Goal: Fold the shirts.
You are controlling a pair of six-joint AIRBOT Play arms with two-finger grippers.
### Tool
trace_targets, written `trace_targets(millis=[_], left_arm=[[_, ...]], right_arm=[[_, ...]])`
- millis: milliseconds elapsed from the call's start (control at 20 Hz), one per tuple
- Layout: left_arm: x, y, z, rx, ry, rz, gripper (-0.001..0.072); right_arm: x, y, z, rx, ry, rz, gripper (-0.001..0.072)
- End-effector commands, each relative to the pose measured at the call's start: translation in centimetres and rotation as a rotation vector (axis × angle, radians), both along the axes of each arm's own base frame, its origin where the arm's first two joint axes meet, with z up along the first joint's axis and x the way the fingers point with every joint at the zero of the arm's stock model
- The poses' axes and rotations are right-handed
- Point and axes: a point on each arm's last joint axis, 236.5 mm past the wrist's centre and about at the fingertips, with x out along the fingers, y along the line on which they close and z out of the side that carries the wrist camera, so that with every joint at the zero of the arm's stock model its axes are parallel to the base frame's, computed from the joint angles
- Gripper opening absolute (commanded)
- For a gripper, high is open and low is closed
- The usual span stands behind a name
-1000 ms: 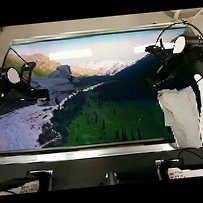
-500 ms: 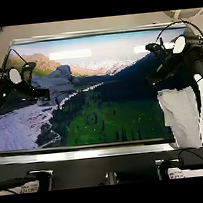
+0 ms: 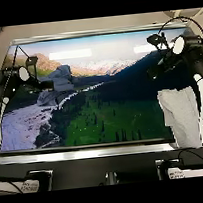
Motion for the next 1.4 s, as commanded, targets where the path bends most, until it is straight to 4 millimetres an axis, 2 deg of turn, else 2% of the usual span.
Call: trace_targets(millis=[0,50,150,250,350,400,450,500,550,600,650,700,750,800,900,950,1000,1100,1150,1250,1350], left_arm=[[6.6,2.0,0.3,-0.009,-0.112,0.044,0.0713],[7.5,3.0,-0.8,-0.012,-0.076,0.067,0.0713],[7.4,4.1,-4.1,-0.033,0.041,0.103,0.0713],[6.1,3.8,-7.7,-0.084,0.168,0.122,0.0713],[4.8,2.6,-10.1,-0.144,0.254,0.127,0.0687],[4.4,1.9,-10.5,-0.174,0.278,0.125,0.0410],[4.3,1.1,-10.3,-0.208,0.284,0.124,0.0075],[4.6,0.4,-9.4,-0.242,0.268,0.117,0.0032],[5.4,-0.5,-7.2,-0.273,0.218,0.076,0.0030],[6.5,-0.9,-3.9,-0.284,0.136,0.028,0.0030],[7.4,-1.4,0.2,-0.287,0.039,-0.018,0.0030],[7.7,-2.2,5.3,-0.290,-0.081,-0.072,0.0030],[7.3,-3.1,10.5,-0.287,-0.191,-0.126,0.0030],[5.9,-4.2,16.1,-0.276,-0.299,-0.181,0.0030],[1.7,-7.0,24.8,-0.266,-0.469,-0.276,0.0030],[-1.1,-8.8,28.4,-0.275,-0.540,-0.322,0.0030],[-3.9,-10.6,30.9,-0.286,-0.588,-0.373,0.0030],[-8.6,-14.0,33.2,-0.319,-0.621,-0.467,0.0030],[-10.6,-15.8,33.1,-0.337,-0.611,-0.519,0.0030],[-13.2,-19.5,30.5,-0.366,-0.530,-0.607,0.0030],[-14.7,-23.0,24.9,-0.381,-0.390,-0.657,0.0030]], right_arm=[[2.0,-0.1,1.0,-0.004,-0.095,-0.004,0.0700],[2.1,-0.1,0.9,-0.004,-0.095,-0.004,0.0700],[1.9,-0.1,0.8,-0.004,-0.084,-0.003,0.0700],[1.5,-0.1,0.6,-0.004,-0.066,-0.002,0.0700],[1.2,-0.1,0.4,-0.005,-0.053,-0.002,0.0698],[1.2,0.0,0.4,-0.002,-0.051,-0.002,0.0690],[1.1,0.1,0.5,0.003,-0.050,-0.001,0.0662],[1.0,0.2,0.8,0.010,-0.057,-0.001,0.0628],[0.9,0.2,1.6,0.010,-0.073,-0.001,0.0618],[0.8,0.2,2.8,0.010,-0.100,0.000,0.0618],[0.5,0.1,4.8,0.004,-0.147,0.002,0.0618],[0.2,-0.1,7.0,-0.010,-0.205,0.014,0.0618],[-0.3,-0.3,9.9,-0.021,-0.276,0.025,0.0619],[-1.2,-0.3,12.7,-0.025,-0.342,0.030,0.0619],[-3.9,-0.3,18.0,-0.022,-0.458,0.028,0.0618],[-5.8,-0.4,20.3,-0.022,-0.502,0.028,0.0618],[-7.7,-0.4,22.2,-0.021,-0.535,0.028,0.0618],[-11.5,-0.5,24.7,-0.021,-0.572,0.029,0.0617],[-13.1,-0.6,25.4,-0.022,-0.580,0.030,0.0617],[-16.1,-0.6,26.0,-0.020,-0.570,0.029,0.0617],[-18.2,-0.7,25.3,-0.020,-0.514,0.031,0.0617]])
